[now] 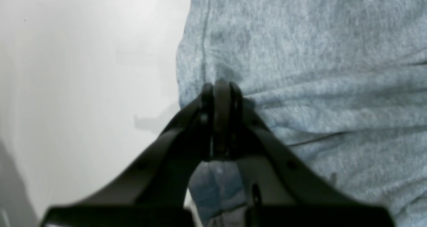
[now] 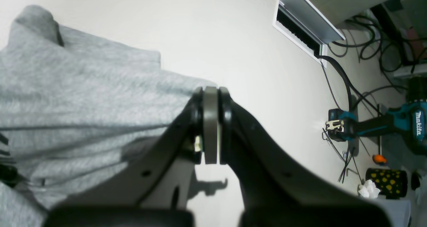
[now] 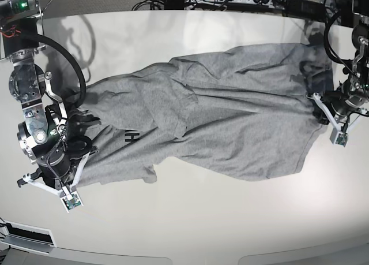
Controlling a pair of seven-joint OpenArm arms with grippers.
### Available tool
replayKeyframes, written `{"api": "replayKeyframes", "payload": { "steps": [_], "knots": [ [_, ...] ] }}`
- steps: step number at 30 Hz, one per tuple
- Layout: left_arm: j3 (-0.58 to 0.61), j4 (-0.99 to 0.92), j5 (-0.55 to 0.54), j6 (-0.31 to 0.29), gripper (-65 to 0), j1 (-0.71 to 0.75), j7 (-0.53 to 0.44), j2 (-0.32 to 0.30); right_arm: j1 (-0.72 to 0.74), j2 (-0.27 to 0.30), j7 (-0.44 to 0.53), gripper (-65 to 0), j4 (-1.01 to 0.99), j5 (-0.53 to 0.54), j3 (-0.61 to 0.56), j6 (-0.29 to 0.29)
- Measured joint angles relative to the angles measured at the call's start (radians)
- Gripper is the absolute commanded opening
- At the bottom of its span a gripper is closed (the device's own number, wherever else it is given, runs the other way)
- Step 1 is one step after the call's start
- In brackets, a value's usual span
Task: Layout the t-shirt on the table in an organized manner, then fold the t-shirt properly
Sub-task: 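Grasp the bunched fabric with the right gripper and pull it outward, then regrasp the shirt with the right gripper and drag it to flatten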
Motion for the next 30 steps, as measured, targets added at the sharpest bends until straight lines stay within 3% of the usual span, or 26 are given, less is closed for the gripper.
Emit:
{"api": "replayKeyframes", "payload": {
  "steps": [3, 4, 6, 7, 10, 12, 16, 19, 22, 23, 27, 30],
  "knots": [
    [0.0, 0.0, 0.0, 0.0, -65.0, 0.0, 0.0, 0.0, 0.001, 0.003, -0.002, -31.8, 0.0, -0.074, 0.0, -0.09],
    [0.0, 0.0, 0.0, 0.0, -65.0, 0.0, 0.0, 0.0, 0.003, 0.006, -0.02, -29.0, 0.0, -0.09, 0.0, -0.113],
    [0.0, 0.0, 0.0, 0.0, -65.0, 0.0, 0.0, 0.0, 0.014, 0.005, -0.094, -32.6, 0.0, -0.087, 0.0, -0.092],
    [0.0, 0.0, 0.0, 0.0, -65.0, 0.0, 0.0, 0.0, 0.019, 0.006, -0.118, -36.6, 0.0, -0.061, 0.0, -0.038],
    [0.0, 0.0, 0.0, 0.0, -65.0, 0.0, -0.001, 0.0, 0.034, 0.005, -0.159, -44.1, 0.002, 0.057, 0.0, 0.042],
    [0.0, 0.0, 0.0, 0.0, -65.0, 0.0, 0.0, 0.0, 0.034, 0.008, -0.171, -44.1, 0.024, 0.183, 0.0, 0.134],
    [0.0, 0.0, 0.0, 0.0, -65.0, 0.0, -0.001, 0.0, 0.02, 0.005, -0.226, -44.0, 0.048, 0.546, 0.0, 0.33],
    [0.0, 0.0, 0.0, 0.0, -65.0, 0.001, -0.001, 0.0, -0.01, -0.004, -0.241, -39.9, 0.048, 0.692, 0.0, 0.459],
    [0.0, 0.0, 0.0, 0.0, -65.0, 0.0, -0.003, 0.0, -0.066, -0.04, -0.241, -25.7, 0.047, 0.688, 0.0, 0.5],
    [0.0, 0.0, 0.0, 0.0, -65.0, 0.0, -0.004, 0.0, -0.087, -0.053, -0.235, -23.8, 0.045, 0.677, 0.0, 0.509],
    [0.0, -0.001, -0.005, 0.0, -65.0, 0.0, -0.005, 0.0, -0.165, -0.091, -0.104, -23.8, 0.006, 0.522, 0.0, 0.512],
    [0.0, -0.001, -0.007, 0.0, -65.0, 0.0, -0.004, 0.0, -0.196, -0.095, -0.056, -24.4, -0.038, 0.474, 0.0, 0.499]
  ]
}}
